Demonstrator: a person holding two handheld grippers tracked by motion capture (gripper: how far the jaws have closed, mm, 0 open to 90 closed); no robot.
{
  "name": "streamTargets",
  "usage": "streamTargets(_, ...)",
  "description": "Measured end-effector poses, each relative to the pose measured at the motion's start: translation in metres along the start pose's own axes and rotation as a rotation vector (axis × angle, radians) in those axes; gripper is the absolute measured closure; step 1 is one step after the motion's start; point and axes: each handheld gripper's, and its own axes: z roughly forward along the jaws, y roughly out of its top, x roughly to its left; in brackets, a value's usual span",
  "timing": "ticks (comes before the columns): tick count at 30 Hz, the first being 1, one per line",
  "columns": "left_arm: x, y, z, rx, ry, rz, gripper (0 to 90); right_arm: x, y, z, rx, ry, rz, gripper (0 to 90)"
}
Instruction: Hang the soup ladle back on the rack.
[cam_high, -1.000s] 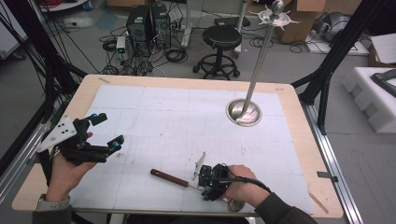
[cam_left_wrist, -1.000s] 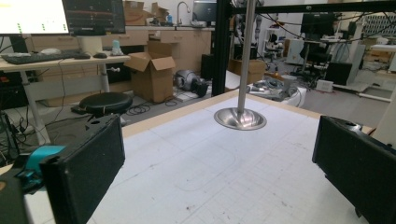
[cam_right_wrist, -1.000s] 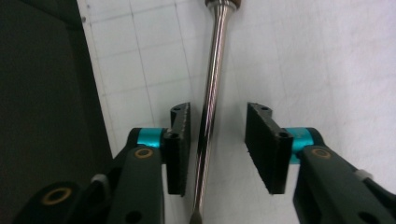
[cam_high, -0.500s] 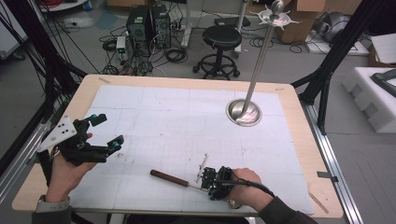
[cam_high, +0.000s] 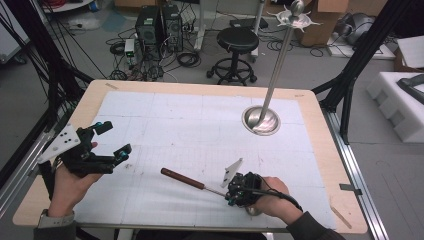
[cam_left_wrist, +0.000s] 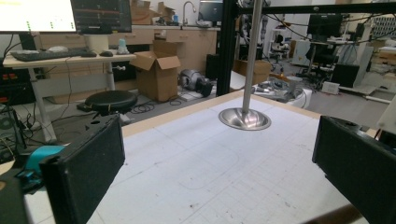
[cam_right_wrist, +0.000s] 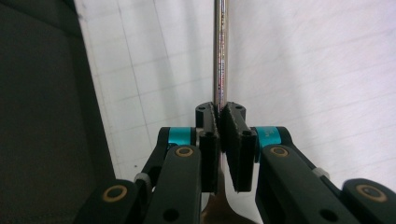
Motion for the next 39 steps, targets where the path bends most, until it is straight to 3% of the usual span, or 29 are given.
streamTargets(8,-0.001,0.005,-0.005,-0.02,0.005,0.009,2.8,-0.011,-0.021,-0.024,-0.213,-0.04,0.019,84.3)
streamTargets(12,-0.003,0.002,-0.003,-0.022,-0.015,-0.011,2.8,-0.019,-0.031,-0.037,-0.33,-0.068,0.053,84.4)
streamTargets(16,-0.006,0.001,0.001,-0.012,-0.021,-0.004,2.8,-0.025,-0.04,-0.047,-0.424,-0.061,0.092,84.4)
streamTargets(21,-0.008,0.001,0.003,-0.009,-0.03,0.006,2.8,-0.033,-0.05,-0.053,-0.54,-0.057,0.091,84.3)
streamTargets(26,-0.009,0.001,0.003,0.004,-0.027,-0.003,2.7,-0.038,-0.06,-0.056,-0.607,-0.064,0.126,84.3)
streamTargets(27,-0.01,0.001,0.003,0.007,-0.034,-0.002,2.8,-0.041,-0.065,-0.057,-0.636,-0.058,0.16,84.3)
streamTargets(30,-0.012,0.003,0.004,0.004,-0.04,0.012,2.8,-0.044,-0.069,-0.057,-0.637,-0.074,0.175,84.3)
streamTargets(39,-0.016,0.004,0.007,0.022,-0.05,0.017,2.8,-0.057,-0.084,-0.066,-0.69,-0.078,0.171,84.3)
